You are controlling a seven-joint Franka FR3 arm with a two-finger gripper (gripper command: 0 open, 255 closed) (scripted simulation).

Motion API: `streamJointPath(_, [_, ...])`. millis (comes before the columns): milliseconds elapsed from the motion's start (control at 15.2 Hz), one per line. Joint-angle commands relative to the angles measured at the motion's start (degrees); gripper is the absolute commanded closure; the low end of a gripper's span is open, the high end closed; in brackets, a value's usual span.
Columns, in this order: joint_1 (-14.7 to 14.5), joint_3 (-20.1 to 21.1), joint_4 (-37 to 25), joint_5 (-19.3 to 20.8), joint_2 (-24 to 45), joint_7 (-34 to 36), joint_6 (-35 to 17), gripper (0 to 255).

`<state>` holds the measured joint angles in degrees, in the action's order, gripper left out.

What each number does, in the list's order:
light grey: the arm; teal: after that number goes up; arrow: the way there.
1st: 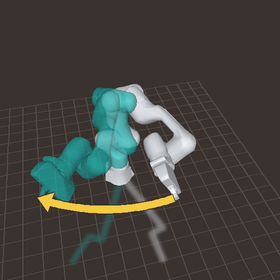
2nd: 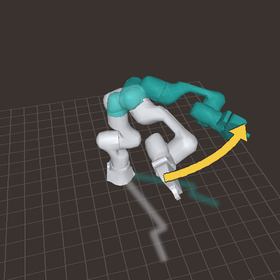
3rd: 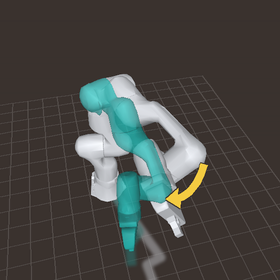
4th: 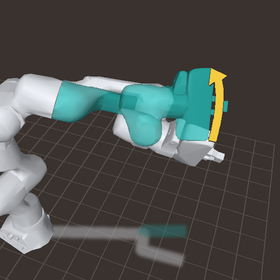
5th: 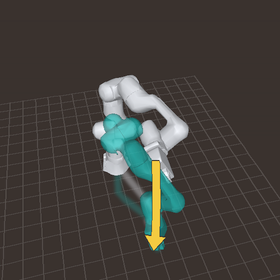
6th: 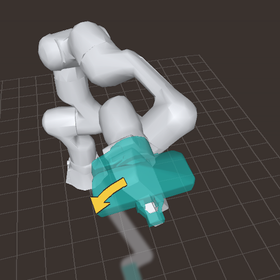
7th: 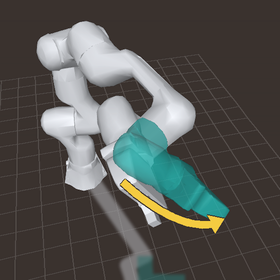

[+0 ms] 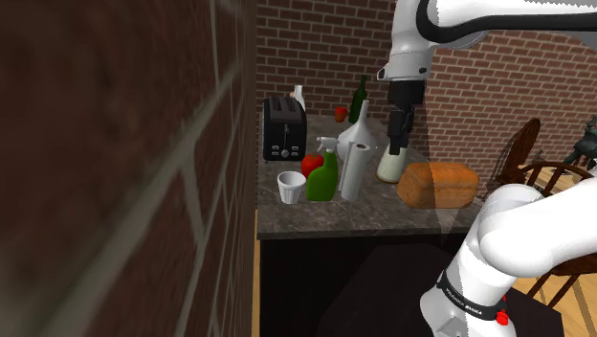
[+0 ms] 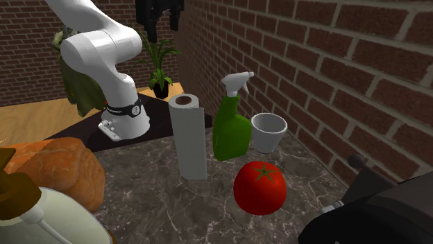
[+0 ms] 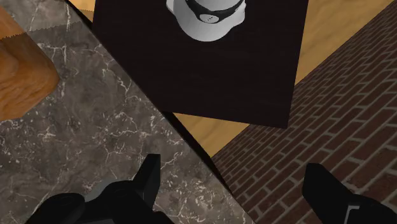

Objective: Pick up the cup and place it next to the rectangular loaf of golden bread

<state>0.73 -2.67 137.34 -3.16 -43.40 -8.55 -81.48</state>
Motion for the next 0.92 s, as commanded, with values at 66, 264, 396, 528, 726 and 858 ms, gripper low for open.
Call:
streamJointPath(66, [0.0,-0.2,0.0,-0.2,1.8,-0.1,-1.9,0])
streamJointPath(264, [-0.2,-0.7,-0.3,-1.0,7.4,-0.6,-7.3,0])
streamJointPath(396, [-0.3,-1.0,-1.0,-1.6,11.3,-1.0,-10.8,0])
streamJointPath(528, [-0.4,-1.3,-2.0,-2.2,15.4,-1.4,-14.0,0])
streamJointPath(726, [-0.7,-1.8,-4.1,-3.4,21.7,-2.2,-18.4,0])
streamJointPath(858, [-0.9,-2.1,-5.9,-4.2,26.0,-2.7,-21.0,0])
